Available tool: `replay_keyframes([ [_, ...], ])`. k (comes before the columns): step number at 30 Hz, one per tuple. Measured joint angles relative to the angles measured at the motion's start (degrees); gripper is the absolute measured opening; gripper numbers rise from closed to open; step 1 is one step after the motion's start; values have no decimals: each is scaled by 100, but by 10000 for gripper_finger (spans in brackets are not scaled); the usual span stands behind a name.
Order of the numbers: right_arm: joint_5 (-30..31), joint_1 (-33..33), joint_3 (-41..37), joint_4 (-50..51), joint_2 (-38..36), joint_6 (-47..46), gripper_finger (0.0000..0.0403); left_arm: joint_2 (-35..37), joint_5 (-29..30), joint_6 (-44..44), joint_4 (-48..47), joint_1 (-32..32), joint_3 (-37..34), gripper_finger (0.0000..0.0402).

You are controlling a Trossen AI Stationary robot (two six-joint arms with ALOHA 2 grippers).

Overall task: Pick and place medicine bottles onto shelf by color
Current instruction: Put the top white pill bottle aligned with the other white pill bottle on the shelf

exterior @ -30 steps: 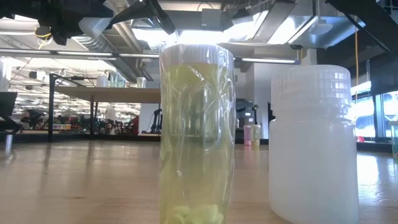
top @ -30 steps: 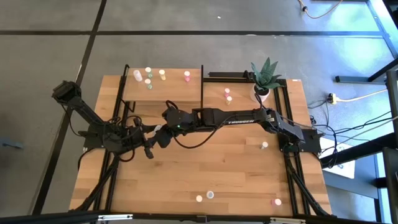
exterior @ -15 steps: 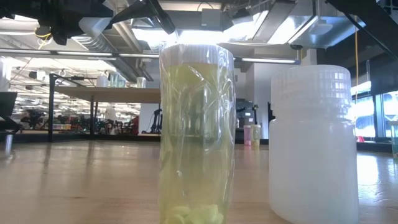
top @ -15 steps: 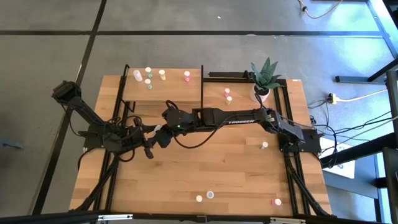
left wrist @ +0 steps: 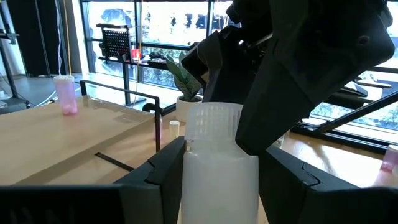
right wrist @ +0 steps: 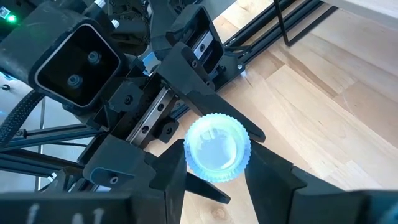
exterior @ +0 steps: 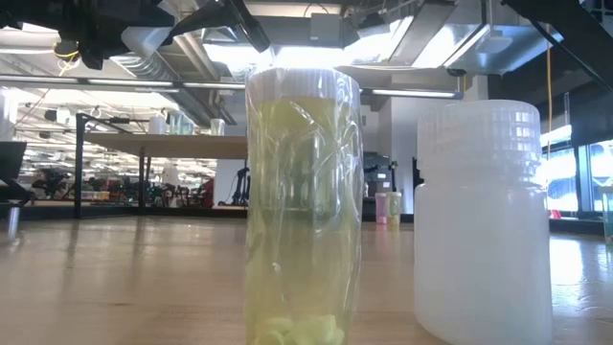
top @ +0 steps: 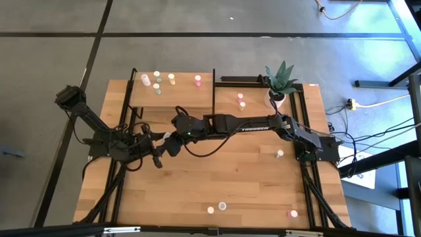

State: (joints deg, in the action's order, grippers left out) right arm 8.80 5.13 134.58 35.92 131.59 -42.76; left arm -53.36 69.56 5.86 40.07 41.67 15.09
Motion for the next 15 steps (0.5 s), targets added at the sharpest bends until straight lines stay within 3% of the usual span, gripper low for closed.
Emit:
replay_keyframes([
  [15,9,0,0,-2,0,107,142,0,0,3,0,0,-2,163],
])
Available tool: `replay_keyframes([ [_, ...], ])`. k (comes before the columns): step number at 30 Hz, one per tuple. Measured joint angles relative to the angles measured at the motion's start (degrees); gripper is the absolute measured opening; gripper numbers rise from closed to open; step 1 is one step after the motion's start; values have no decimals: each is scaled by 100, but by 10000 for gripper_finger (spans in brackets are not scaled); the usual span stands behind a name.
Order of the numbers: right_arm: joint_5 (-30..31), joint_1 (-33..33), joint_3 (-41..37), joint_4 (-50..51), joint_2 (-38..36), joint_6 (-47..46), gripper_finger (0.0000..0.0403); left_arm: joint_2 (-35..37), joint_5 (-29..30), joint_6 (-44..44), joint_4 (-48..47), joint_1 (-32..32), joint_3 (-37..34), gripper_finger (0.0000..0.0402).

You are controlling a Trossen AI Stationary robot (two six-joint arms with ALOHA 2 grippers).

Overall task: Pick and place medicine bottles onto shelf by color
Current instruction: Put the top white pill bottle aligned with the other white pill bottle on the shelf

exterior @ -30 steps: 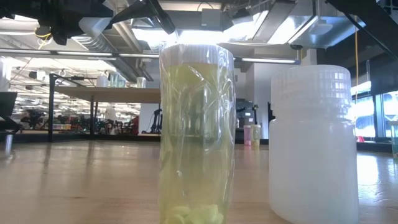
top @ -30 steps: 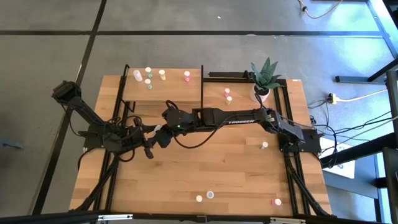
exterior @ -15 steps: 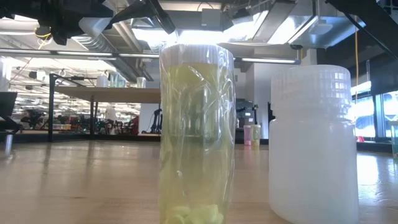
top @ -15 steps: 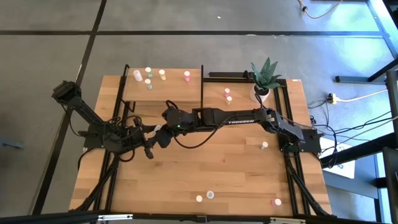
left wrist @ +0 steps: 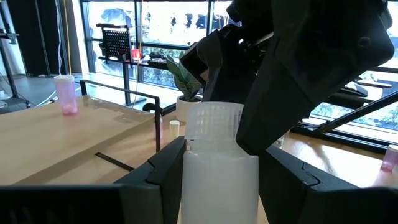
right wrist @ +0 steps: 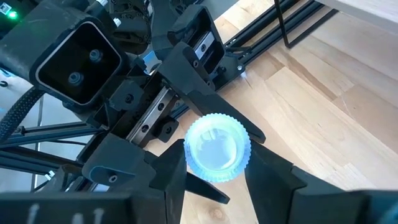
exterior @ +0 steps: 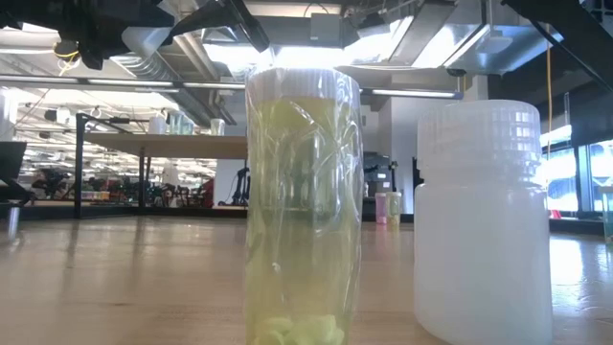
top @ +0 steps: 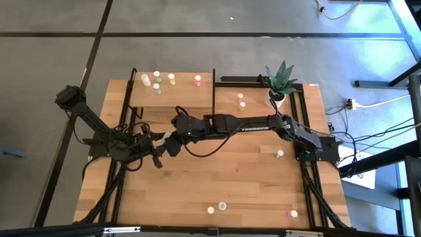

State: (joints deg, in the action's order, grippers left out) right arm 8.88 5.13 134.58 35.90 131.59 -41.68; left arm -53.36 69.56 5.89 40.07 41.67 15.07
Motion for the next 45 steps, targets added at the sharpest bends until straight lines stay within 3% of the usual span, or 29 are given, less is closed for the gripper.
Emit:
replay_keyframes([
  [19,9,0,0,-15,-1,14,141,0,-11,22,153,0,-2,177],
  [45,57,-16,0,-17,0,12,141,0,2,-66,151,-13,-2,278],
])
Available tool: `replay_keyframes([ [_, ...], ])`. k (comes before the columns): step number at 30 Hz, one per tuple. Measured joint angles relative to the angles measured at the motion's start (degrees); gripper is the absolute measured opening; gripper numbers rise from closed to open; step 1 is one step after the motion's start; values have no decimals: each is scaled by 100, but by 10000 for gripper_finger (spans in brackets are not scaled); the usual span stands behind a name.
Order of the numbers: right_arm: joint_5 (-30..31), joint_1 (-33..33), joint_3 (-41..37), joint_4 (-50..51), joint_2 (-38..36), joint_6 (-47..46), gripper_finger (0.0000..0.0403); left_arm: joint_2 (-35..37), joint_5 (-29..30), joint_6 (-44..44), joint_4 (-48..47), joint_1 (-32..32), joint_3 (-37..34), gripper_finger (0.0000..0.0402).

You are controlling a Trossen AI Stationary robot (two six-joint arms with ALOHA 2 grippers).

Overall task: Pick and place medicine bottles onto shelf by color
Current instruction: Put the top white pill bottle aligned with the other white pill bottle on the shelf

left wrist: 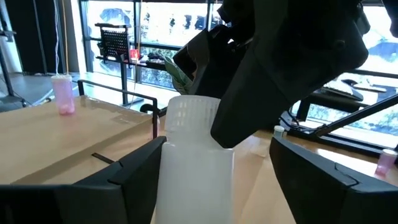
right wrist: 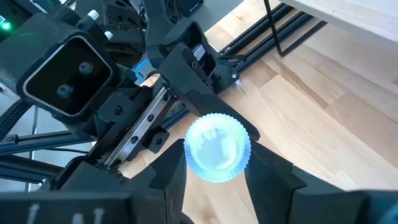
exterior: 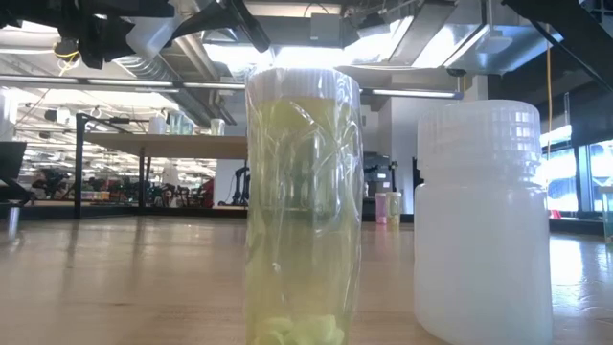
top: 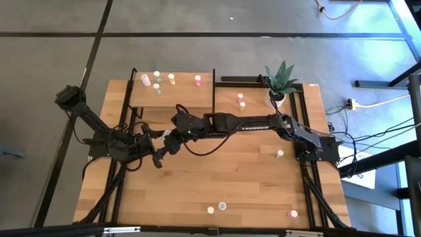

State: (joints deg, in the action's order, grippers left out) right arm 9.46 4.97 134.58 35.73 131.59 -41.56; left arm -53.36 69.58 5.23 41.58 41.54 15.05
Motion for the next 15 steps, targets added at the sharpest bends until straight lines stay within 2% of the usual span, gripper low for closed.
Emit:
replay_keyframes([
  [4,0,-2,0,4,0,12,141,0,-37,-260,-5,-9,0,279],
  [15,-31,-4,2,302,0,266,141,0,-98,-281,-1,-8,0,279],
])
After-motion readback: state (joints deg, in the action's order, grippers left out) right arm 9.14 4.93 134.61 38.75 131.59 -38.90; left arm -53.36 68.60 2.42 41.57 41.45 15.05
